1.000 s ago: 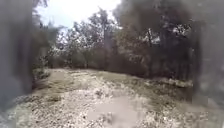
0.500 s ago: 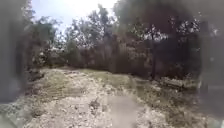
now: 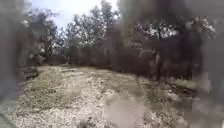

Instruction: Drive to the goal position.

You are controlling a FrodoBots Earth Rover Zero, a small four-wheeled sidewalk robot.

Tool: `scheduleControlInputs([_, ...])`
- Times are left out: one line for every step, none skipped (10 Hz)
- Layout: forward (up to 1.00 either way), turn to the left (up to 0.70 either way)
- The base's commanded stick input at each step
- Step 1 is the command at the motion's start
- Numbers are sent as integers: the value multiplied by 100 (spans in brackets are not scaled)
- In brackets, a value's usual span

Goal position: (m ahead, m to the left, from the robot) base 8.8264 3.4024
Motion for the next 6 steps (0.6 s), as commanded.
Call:
scheduleControlInputs([85, 34])
scheduleControlInputs([85, 11])
scheduleControlInputs([85, 0])
scheduleControlInputs([85, 0])
scheduleControlInputs([85, 0])
scheduleControlInputs([85, 0])
